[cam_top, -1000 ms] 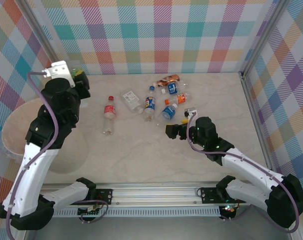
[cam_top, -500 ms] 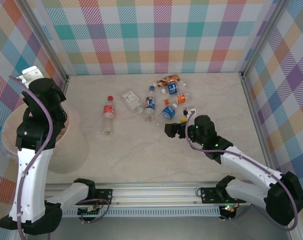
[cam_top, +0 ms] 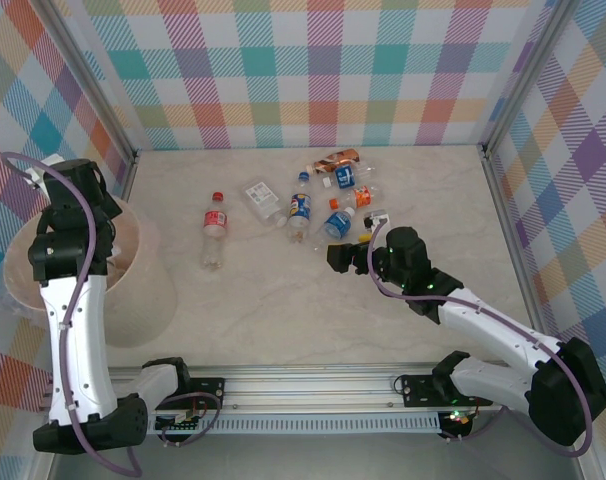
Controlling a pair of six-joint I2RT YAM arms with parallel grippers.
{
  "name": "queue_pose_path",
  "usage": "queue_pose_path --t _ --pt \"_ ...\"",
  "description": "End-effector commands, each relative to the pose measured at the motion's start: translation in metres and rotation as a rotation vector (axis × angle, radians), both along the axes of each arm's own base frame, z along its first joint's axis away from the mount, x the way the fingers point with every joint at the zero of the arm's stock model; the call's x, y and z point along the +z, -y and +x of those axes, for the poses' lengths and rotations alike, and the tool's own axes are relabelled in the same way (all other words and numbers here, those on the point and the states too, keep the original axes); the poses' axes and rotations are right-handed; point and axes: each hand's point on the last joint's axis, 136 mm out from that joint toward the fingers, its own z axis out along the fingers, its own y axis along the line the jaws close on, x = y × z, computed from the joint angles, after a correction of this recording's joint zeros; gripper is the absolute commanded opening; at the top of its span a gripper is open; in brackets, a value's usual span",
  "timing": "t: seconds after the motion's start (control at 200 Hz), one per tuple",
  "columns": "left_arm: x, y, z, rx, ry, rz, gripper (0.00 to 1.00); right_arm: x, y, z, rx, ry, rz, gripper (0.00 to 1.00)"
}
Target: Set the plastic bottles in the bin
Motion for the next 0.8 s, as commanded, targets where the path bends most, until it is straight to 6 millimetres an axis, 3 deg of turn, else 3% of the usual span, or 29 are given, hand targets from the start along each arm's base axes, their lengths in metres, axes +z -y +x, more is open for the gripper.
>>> queue_pose_path --t 0.0,0.12,0.22,0.63,0.795 --pt "-0.018 0.014 0.005 -0.05 -0.008 -0.127 0.59 0.018 -0.002 0.003 0.003 0.044 0.022 1.0" --pt "-0.018 0.015 0.003 -0.048 -0.014 -0.143 0.86 0.018 -0.002 0.003 0.001 0.042 0.02 1.0" --pt "-0.014 0.02 0.006 -0.078 -0.005 -0.152 0.95 0.017 -0.002 0.003 0.003 0.039 0.02 1.0" --pt "0.002 0.06 0.023 -0.289 0.078 -0.289 1.0 0.016 0.0 0.003 -0.008 0.034 0.022 1.0" --pt "0.007 0.089 0.03 -0.393 0.093 -0.336 1.0 0.017 0.001 0.002 -0.014 0.034 0.025 1.0"
